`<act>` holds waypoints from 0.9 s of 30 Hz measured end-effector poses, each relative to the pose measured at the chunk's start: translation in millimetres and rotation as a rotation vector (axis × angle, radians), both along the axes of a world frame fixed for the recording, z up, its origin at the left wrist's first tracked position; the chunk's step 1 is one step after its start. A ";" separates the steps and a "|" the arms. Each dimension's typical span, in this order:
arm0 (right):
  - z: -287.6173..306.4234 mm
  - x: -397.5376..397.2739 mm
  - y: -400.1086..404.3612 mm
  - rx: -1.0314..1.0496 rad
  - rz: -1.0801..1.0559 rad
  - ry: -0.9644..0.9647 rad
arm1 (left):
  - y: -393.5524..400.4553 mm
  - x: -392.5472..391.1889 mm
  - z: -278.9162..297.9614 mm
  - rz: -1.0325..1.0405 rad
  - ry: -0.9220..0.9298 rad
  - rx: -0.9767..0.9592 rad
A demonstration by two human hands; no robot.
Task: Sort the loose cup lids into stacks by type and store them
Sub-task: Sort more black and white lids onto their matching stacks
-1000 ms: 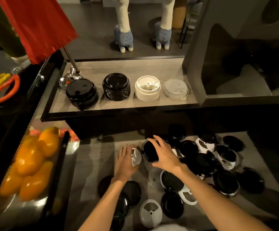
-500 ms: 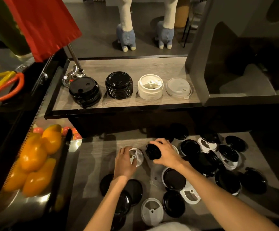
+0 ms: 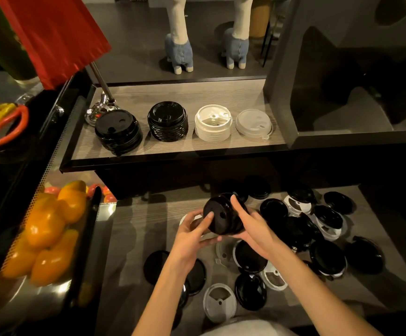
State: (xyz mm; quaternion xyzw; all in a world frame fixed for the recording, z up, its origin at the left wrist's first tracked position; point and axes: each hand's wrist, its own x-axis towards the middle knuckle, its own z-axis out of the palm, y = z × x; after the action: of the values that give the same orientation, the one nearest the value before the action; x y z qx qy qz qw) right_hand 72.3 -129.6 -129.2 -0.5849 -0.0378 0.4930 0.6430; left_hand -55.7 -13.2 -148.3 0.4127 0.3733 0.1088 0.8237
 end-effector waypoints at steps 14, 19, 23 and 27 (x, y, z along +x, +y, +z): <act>1.7 16.1 -11.8 -0.011 -0.220 0.221 | 15.8 -18.7 -21.6 0.351 -0.135 -0.383; -0.1 16.3 -5.4 -0.050 -0.248 0.181 | 8.2 -10.6 -22.5 0.332 -0.109 -0.386; 8.5 5.6 -0.4 0.008 -0.146 0.096 | -5.6 0.2 -12.6 0.247 -0.099 -0.331; 13.3 -3.0 0.0 0.043 -0.086 -0.025 | -11.0 4.6 -5.5 0.199 -0.144 -0.325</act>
State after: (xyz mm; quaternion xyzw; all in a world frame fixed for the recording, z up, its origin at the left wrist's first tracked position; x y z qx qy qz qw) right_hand 69.3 -129.5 -115.9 -0.5782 -0.0313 0.4567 0.6754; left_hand -51.0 -24.2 -153.8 0.2267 0.3649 0.1571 0.8893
